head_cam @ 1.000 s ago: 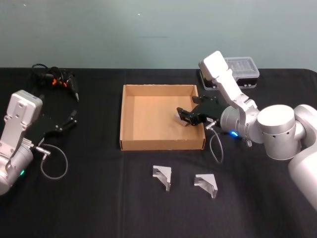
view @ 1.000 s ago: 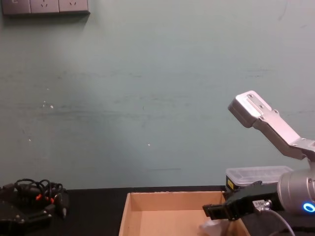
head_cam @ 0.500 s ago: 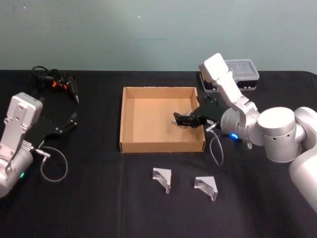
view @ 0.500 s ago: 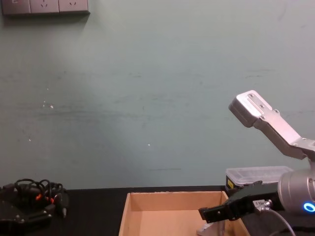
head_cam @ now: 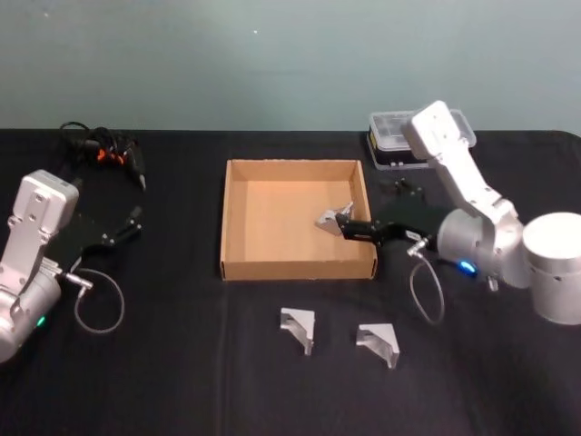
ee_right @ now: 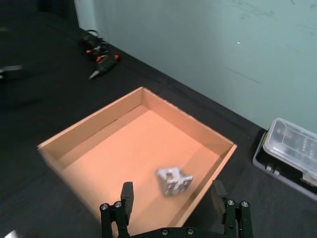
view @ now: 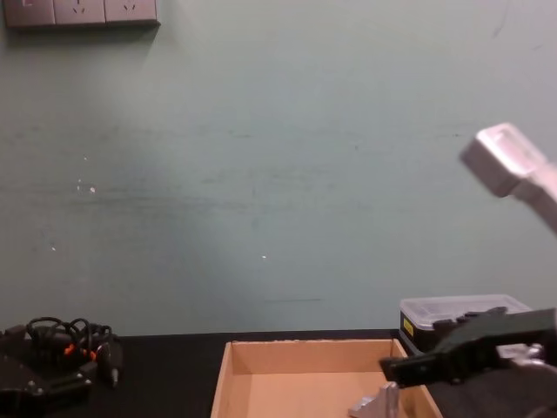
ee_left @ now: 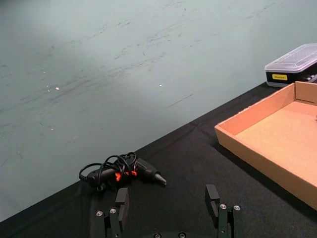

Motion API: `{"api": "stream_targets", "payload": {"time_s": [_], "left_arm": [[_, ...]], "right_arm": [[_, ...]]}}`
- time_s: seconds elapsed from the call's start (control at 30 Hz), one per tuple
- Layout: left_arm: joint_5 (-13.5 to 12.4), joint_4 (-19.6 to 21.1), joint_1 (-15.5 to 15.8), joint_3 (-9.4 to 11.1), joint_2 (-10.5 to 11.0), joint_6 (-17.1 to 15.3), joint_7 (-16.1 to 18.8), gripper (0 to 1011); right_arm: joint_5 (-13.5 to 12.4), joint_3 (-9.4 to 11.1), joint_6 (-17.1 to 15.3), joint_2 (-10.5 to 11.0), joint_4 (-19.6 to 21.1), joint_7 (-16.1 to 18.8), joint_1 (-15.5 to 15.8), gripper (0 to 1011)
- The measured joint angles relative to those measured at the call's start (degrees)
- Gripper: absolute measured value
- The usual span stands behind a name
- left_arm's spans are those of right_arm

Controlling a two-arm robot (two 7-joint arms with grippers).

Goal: Use one hand to pick up the angle iron from the table and place it into the box.

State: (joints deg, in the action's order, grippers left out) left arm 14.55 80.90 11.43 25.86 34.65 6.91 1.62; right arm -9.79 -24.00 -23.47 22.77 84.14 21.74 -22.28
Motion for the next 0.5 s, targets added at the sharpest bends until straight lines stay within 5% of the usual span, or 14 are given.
{"api": "stream_targets", "payload": {"time_s": [0.17,0.2,0.5], "left_arm": [[0.0,0.0,0.0,0.0,0.0,0.0,0.0,1011],[0.0,0.0,0.0,0.0,0.0,0.0,0.0,1011],[0.0,0.0,0.0,0.0,0.0,0.0,0.0,1011]], "right_arm": [[-1.9,2.2,-3.2,5.9,10.1,3.3,6.1,1000],[-1.9,2.2,-3.2,5.9,10.1,3.3,6.1,1000],[-5.2,4.4,-7.0,16.8,20.6,8.4,14.0,1000]]}}
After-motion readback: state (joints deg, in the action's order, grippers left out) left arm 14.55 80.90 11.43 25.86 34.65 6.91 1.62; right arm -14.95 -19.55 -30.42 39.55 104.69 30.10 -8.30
